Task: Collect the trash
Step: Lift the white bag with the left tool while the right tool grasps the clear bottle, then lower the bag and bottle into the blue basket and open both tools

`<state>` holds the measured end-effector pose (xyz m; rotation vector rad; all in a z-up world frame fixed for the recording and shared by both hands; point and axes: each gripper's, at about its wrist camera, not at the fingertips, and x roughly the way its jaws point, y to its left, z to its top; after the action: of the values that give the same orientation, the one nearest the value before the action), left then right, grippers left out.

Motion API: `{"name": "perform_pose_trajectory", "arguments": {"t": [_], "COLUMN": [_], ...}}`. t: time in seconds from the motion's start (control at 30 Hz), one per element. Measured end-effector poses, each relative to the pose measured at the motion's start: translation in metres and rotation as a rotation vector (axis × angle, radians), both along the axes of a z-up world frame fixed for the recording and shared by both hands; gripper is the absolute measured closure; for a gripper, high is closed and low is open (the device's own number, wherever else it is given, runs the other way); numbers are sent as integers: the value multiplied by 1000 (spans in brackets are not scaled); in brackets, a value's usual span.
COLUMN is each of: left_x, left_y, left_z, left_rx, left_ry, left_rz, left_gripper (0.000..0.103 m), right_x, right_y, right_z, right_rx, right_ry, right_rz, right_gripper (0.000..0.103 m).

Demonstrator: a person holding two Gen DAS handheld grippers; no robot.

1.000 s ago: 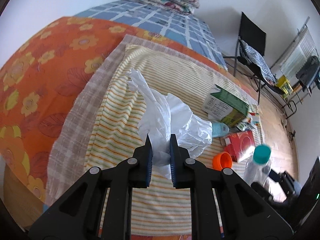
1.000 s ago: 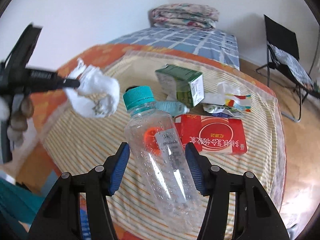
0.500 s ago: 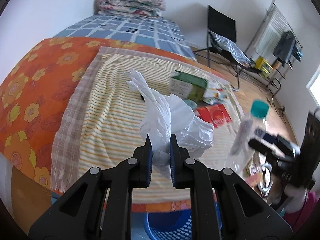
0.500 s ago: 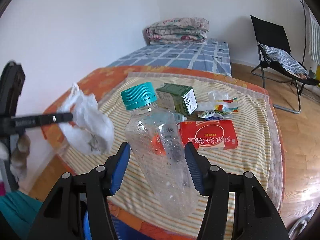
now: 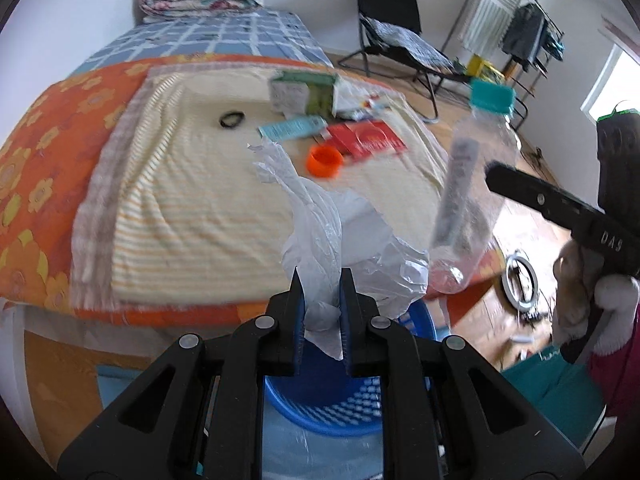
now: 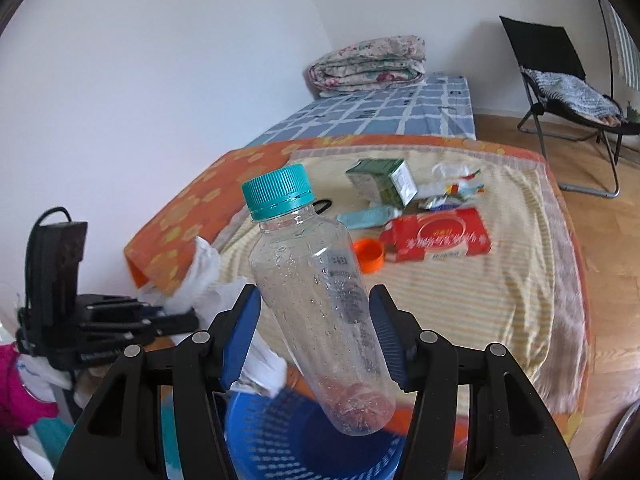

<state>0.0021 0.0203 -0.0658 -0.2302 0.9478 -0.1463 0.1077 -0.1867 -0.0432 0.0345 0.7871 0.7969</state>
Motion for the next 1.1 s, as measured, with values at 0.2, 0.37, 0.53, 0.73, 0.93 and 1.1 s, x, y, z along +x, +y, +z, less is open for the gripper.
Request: {"name": "perform_pose_trajectory", "arguments": {"t": [0.2,0.37,0.53,0.73,0.93,1.1], "left_x": [-22,-29,-33,-34,-33,-31], "left_y": [-25,-42,-53,-59,-60,-58], "left_z": [-23,-35,-42,-49,-50,-50], "left_rx": [26,56,67,59,62,64], "left_ry": [52,84,108,140,144,146], "left_rz": [-59,-117,-160,-184,-172,-165], "left_gripper": [90,90,90,80,69,69], "right_x": [-21,-35,-43,-51,-52,-52], "right_y": [-7,-9,-13,-16,-18,-18], "right_z": [-15,-33,-49,-68,-78,-78], "right_rx": [29,19,1,-30,-65,-83], "right_ry": [57,107,151,205,242,242], "right_rz": [3,2,-12,-12,-25,-33], "right_gripper": [48,48,48,47,45,45]}}
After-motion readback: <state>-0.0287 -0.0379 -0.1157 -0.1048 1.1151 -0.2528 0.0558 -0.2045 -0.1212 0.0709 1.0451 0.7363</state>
